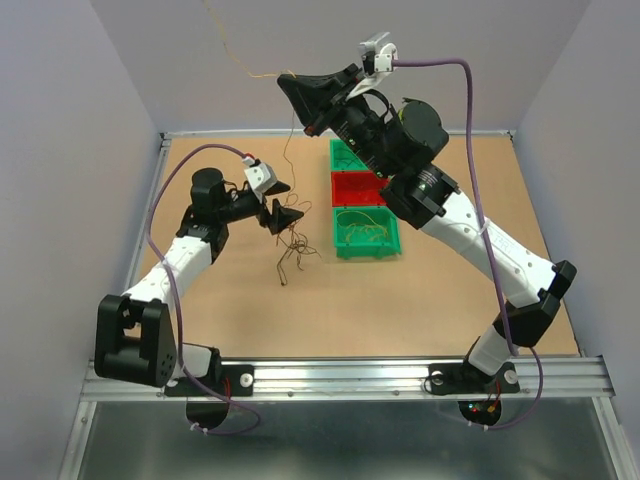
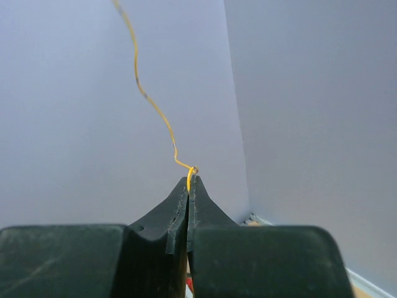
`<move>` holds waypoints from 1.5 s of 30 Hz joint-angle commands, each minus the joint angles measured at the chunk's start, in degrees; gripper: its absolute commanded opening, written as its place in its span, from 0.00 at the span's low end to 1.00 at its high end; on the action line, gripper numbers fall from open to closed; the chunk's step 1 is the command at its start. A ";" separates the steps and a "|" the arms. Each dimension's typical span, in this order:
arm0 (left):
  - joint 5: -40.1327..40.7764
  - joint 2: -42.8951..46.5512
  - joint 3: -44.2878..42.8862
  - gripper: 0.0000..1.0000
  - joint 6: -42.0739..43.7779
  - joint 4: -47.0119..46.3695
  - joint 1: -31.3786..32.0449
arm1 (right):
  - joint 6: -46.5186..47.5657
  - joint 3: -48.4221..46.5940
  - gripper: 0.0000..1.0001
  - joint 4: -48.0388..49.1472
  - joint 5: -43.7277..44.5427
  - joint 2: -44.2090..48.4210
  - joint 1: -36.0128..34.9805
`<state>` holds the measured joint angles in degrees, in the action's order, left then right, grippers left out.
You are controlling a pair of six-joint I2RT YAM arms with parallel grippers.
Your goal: Untangle the cables
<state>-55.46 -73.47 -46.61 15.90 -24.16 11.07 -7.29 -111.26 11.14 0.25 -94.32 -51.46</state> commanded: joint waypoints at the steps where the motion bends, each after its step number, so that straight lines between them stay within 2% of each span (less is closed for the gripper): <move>1: -3.95 -3.34 -4.98 0.86 -3.42 -6.33 0.09 | -2.46 -0.53 0.01 11.44 0.72 -0.16 -0.31; 2: -1.08 -4.13 -5.68 0.77 -4.03 -6.25 0.61 | -2.64 -0.62 0.01 12.93 0.89 -0.33 -0.39; 5: 4.02 -7.38 -6.39 0.69 -1.68 -3.62 0.79 | -2.73 -0.18 0.01 15.92 2.12 -0.16 -0.39; 7: 14.20 -10.10 -7.17 0.64 -0.53 -0.29 0.80 | -2.03 -0.01 0.01 18.56 4.40 0.28 -0.39; 8: 19.46 -10.81 -7.61 0.63 -0.61 0.60 0.79 | -1.51 -0.01 0.01 19.27 4.84 0.45 -0.31; 9: 28.65 -11.60 -7.88 0.61 -2.17 0.96 0.45 | -1.24 -0.09 0.01 20.23 5.80 0.72 -0.39; 12: 33.30 -18.16 -11.46 0.61 -3.68 5.76 -2.97 | 0.43 0.08 0.00 22.00 7.21 2.38 -0.39; 15: 34.19 -23.62 -16.48 0.59 -5.52 10.44 -5.26 | 1.92 0.43 0.00 21.91 9.59 3.79 -0.39; 18: 33.49 -25.66 -18.51 0.57 -7.89 10.80 -9.04 | 3.33 3.32 0.00 21.91 12.05 6.60 -0.39; 21: 33.58 -25.84 -18.69 0.57 -8.95 10.46 -12.28 | 4.56 7.09 0.00 21.74 13.72 9.32 -0.31; 31: 37.09 -23.38 -16.84 0.60 -9.66 7.90 -16.42 | 10.10 12.20 0.01 21.73 21.28 15.39 -0.39; 38: 28.67 -26.90 -20.19 0.61 -14.14 10.63 -22.32 | 12.38 17.57 0.00 21.38 24.44 21.63 -0.31; 45: 26.72 -28.48 -21.06 0.62 -15.64 10.63 -23.90 | 15.90 19.94 0.00 21.21 27.69 23.92 -0.31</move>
<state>-25.71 -101.41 -65.12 1.91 -12.99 -12.93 5.48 -92.90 29.85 24.73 -71.72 -51.46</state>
